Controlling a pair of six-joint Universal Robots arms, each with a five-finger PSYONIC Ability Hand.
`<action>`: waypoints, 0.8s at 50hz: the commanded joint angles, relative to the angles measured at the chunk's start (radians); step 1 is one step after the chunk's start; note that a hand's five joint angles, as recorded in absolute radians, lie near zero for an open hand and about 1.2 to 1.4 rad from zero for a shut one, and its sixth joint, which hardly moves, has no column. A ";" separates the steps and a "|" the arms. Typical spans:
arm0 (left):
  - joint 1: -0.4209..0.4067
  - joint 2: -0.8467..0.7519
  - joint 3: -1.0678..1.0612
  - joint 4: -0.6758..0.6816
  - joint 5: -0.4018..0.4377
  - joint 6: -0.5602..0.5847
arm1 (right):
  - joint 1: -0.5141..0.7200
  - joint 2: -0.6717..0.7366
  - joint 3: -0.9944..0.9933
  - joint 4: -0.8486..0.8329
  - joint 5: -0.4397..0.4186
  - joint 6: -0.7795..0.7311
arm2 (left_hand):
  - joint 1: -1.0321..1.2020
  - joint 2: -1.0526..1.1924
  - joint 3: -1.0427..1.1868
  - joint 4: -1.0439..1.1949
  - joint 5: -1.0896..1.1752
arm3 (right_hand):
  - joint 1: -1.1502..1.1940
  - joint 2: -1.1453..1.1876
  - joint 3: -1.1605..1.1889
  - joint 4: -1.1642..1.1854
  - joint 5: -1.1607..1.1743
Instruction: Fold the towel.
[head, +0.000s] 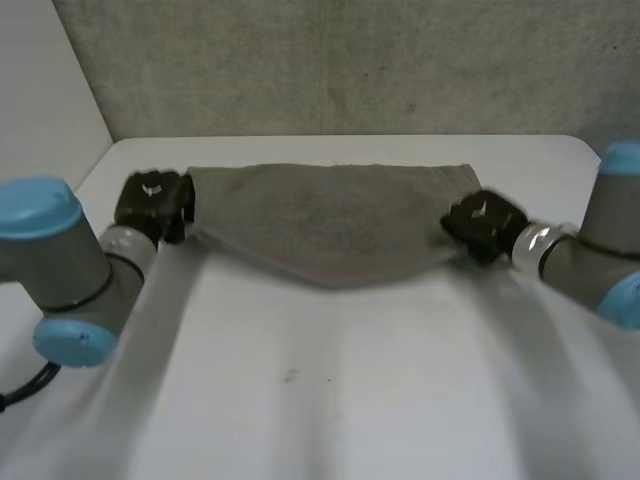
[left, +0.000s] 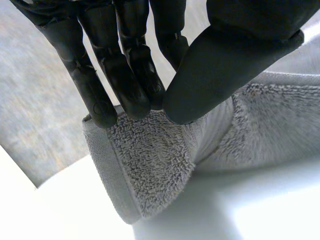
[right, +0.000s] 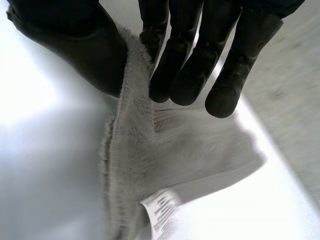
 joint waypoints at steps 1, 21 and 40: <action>0.001 0.013 -0.042 0.005 0.005 0.053 | 0.002 0.055 0.076 -0.033 0.008 -0.013 | 0.188 0.178 0.178 0.177 0.185 | 0.065 0.060 0.061 0.055 0.046; -0.002 0.073 -0.048 0.007 -0.003 0.030 | -0.086 -0.050 0.175 -0.192 0.152 0.374 | 0.188 0.178 0.178 0.177 0.185 | -0.712 -0.717 -0.716 -0.722 -0.731; 0.000 0.070 -0.055 0.007 -0.001 0.031 | -0.094 -0.040 0.165 -0.180 0.146 0.433 | 0.188 0.178 0.178 0.177 0.185 | 0.065 0.060 0.061 0.055 0.046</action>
